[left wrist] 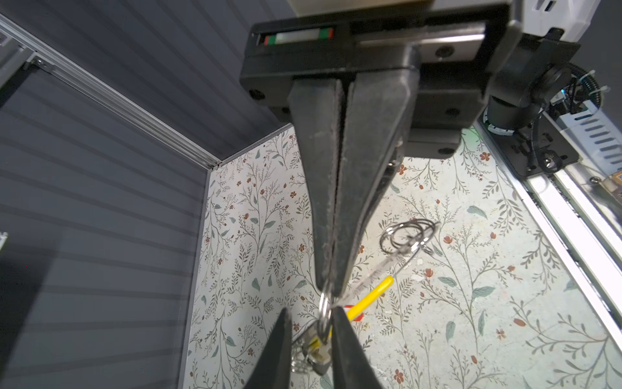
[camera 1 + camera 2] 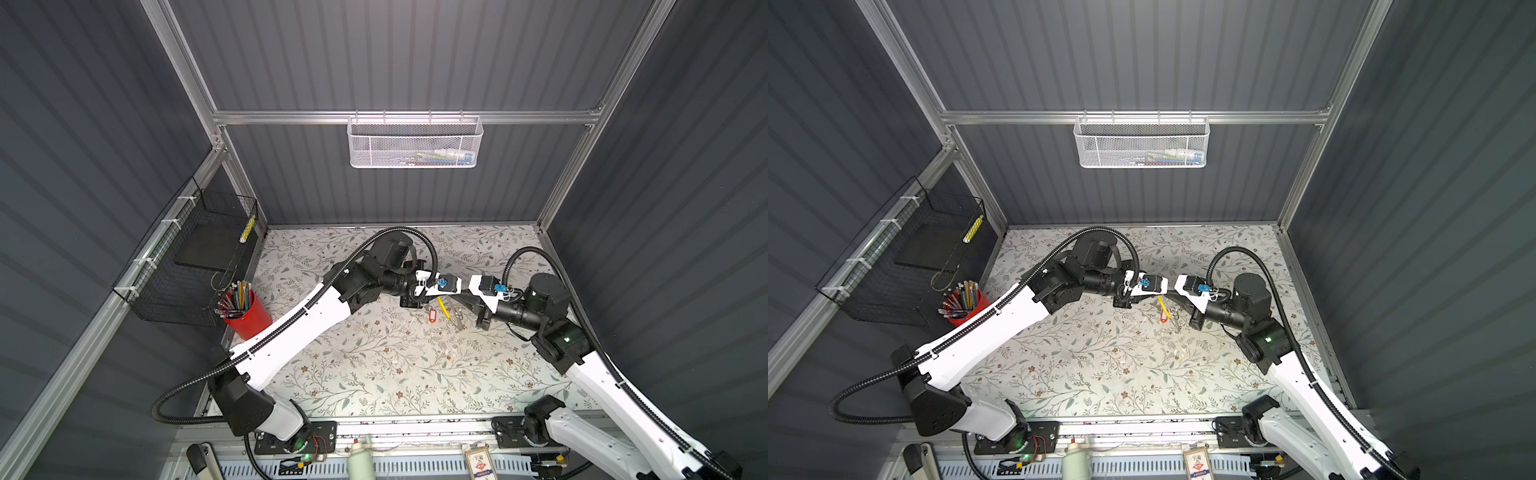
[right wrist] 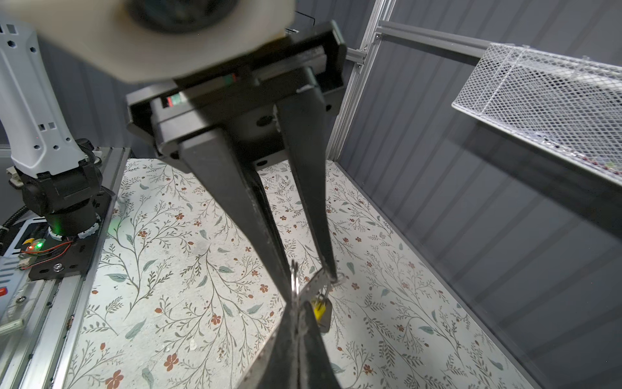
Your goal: Put the keys on the keyring
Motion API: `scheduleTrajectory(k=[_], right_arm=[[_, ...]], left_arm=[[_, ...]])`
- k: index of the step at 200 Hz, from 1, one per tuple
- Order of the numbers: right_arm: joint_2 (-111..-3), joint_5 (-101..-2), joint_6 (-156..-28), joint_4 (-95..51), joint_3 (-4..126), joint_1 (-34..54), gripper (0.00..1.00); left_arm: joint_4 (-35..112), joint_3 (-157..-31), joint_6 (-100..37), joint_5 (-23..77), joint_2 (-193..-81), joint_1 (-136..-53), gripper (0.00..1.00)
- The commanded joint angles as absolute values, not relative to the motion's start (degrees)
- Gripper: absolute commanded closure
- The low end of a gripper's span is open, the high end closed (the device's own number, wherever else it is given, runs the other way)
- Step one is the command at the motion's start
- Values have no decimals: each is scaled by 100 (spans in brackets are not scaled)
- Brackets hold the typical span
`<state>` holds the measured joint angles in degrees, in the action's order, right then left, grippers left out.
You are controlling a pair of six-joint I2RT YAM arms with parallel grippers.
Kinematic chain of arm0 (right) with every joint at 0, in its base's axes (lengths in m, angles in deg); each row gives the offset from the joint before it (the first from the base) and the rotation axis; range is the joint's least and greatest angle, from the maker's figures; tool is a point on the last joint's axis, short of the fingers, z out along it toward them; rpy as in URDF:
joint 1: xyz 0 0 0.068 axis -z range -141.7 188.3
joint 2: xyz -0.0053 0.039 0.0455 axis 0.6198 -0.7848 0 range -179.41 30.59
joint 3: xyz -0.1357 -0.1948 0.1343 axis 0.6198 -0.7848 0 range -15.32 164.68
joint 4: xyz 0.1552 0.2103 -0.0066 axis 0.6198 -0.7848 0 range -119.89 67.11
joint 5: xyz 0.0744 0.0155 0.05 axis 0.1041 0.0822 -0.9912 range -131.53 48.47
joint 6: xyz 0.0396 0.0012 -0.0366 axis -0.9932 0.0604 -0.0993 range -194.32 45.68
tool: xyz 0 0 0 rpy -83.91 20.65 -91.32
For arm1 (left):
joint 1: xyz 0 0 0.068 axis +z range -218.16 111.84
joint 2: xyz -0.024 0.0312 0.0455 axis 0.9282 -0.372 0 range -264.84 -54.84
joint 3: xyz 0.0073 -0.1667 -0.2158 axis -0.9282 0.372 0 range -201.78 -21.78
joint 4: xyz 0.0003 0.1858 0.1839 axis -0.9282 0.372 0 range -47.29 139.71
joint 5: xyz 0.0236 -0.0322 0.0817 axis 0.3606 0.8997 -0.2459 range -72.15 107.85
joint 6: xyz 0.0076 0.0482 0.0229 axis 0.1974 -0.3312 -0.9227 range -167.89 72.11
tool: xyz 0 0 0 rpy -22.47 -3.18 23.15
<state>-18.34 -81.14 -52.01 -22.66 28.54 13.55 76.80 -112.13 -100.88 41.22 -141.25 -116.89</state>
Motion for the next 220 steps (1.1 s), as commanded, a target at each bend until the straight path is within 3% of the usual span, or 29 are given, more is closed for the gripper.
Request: scheduleTrajectory(k=[1,43,64,92,121,155,220], right_arm=[[-1810,-8217,-5135,-2252,3024,1345,100],[-1767,-8178,-5093,-2249,2978,1343,100],[-1703,-8074,-5068,-2186,2889,1346,100],[-1481,-7823,-5055,-1801,2529,1361,88],[-1221,-7738,-5286,-1063,2022,1412,77],[-1207,-8153,-5596,-559,1804,1459,78],[-1504,-8924,-5747,-563,1954,1501,79]], left_arm=[[7815,-11446,-10035,4261,-14228,-11721,83],[7747,-11461,-9789,4570,-14313,-11718,100],[7683,-11434,-9661,4717,-14326,-11716,100],[7478,-11240,-9555,4887,-14219,-11688,100],[6918,-10859,-9247,5715,-14018,-11422,100],[6315,-10523,-8937,6423,-13870,-11211,100],[6360,-10484,-9239,6652,-13860,-11211,100]])
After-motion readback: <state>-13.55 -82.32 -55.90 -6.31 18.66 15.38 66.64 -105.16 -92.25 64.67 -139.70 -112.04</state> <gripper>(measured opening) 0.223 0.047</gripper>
